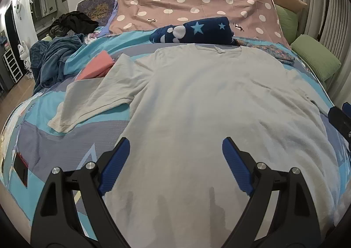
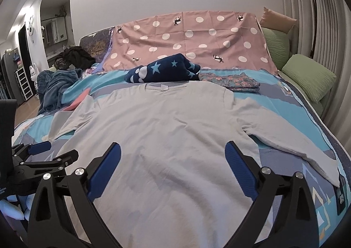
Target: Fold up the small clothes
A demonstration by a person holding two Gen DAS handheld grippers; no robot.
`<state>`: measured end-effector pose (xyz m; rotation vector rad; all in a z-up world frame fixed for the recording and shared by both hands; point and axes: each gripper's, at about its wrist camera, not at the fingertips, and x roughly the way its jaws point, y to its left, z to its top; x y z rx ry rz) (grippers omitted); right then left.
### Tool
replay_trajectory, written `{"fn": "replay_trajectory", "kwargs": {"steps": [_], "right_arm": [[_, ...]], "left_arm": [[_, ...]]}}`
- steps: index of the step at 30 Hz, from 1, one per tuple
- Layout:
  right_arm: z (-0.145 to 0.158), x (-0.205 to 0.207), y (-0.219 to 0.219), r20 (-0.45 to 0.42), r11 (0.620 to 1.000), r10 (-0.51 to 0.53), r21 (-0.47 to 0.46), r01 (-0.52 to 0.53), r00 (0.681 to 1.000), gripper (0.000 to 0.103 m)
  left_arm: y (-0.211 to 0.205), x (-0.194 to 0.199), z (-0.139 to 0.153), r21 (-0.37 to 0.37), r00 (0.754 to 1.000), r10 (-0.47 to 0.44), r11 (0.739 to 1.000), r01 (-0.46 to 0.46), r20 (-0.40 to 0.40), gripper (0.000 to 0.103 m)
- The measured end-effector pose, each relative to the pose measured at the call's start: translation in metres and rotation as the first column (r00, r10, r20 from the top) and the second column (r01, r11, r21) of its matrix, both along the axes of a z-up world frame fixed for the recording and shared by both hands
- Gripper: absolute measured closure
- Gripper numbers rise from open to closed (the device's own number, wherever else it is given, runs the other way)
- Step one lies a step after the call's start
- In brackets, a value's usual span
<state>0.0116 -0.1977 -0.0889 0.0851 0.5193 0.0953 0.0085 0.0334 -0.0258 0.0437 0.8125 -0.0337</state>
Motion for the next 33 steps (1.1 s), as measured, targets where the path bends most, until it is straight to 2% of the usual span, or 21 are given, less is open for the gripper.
{"fn": "replay_trajectory", "kwargs": {"steps": [8, 20, 33], "right_arm": [[-0.002, 0.003, 0.000, -0.027, 1.000, -0.012, 0.003, 0.012, 1.000, 0.007], [-0.006, 0.002, 0.004, -0.042, 1.000, 0.000, -0.002, 0.000, 0.999, 0.007], [-0.011, 0.006, 0.003, -0.066, 1.000, -0.011, 0.002, 0.011, 0.998, 0.007]], "left_arm": [[0.002, -0.004, -0.002, 0.032, 1.000, 0.019, 0.999, -0.020, 0.018, 0.016], [0.005, -0.007, -0.001, -0.008, 1.000, 0.010, 1.000, -0.010, 0.021, 0.016], [0.001, -0.008, -0.008, 0.024, 1.000, -0.007, 1.000, 0.006, 0.026, 0.015]]}}
